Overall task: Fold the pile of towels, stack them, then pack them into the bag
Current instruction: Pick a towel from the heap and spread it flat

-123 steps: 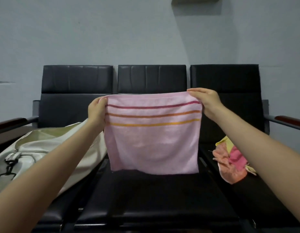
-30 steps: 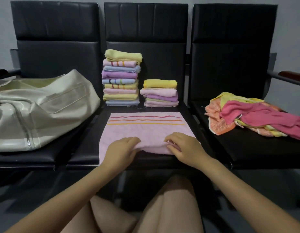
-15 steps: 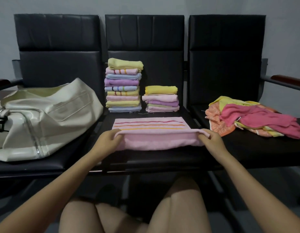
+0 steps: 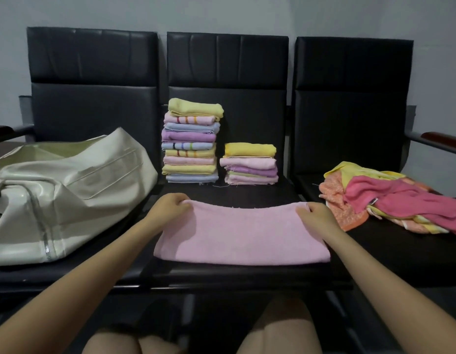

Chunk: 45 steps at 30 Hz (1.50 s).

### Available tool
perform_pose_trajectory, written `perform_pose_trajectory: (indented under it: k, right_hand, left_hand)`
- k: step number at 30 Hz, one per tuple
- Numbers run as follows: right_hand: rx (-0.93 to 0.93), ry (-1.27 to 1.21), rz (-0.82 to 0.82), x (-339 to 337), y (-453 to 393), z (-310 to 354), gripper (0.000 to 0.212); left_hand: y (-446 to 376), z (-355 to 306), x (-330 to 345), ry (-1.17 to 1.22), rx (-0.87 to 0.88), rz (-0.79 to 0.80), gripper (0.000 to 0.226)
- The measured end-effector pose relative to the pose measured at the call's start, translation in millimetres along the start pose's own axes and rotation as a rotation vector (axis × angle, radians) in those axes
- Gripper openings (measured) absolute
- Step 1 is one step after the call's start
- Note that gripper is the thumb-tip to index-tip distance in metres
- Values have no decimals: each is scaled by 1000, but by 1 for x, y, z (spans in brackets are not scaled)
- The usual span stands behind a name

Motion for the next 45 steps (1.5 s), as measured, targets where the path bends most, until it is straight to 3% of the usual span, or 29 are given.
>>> perform_pose_trajectory:
  k: [3,7,13,16,18,20,23,27,32,34,37,39,42,45]
  right_hand:
    - [31,122,-62,10,-24,-9,28]
    - [-9,458,-65,33,-41,-19,24]
    - [4,384,-60,38,-50,-29,35]
    - [23,400,-54,40,-51,-31,51]
    - [7,460,-49,42,-51,-27,47]
    - [-8,470,-10,47,-51,-21,37]
    - [-1,381,19,49,-53,-14,32]
    - [92,263,-14,35,-51,-11,74]
    - [284,402,207,30,-44,-7,67]
    - [306,335,250,34,-42,-3,65]
    - [301,-181,213,38,-41,7,43]
    - [253,-438,180,35,-40,21,32]
    - [115,-551,122,40,-40,51,25]
    - [-18,-567,261,69,-28,84,24]
  left_hand:
    - [-33,-1,10,-110,7,-19,14]
    - [-50,19,41,-293,-77,-46,25]
    - [-44,33,51,-313,-91,-152,31]
    - [-36,8,51,-471,37,-205,39]
    - [-25,-25,67,-396,231,-145,43]
    - [-11,-58,98,-279,377,40,60]
    - [-3,-76,147,-437,344,318,59]
    - [-28,-69,150,-469,236,320,59]
    - [-49,-63,145,-464,197,249,57]
    - [-51,-63,140,-368,223,191,55]
    - [-46,-60,123,-42,238,32,34]
    - [-47,-50,108,131,160,-71,21]
    - [-49,-32,92,423,-30,-85,25]
    - [-48,-17,92,821,-247,-44,26]
Point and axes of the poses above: each hand's wrist, its own y-axis away from the middle knuckle, its own x-axis out of the palm, z = x × y, the point moved 6 cm from there along -y, towards the middle knuckle, and after that the axes turned 2 degrees about z, right-handed, at the moved point
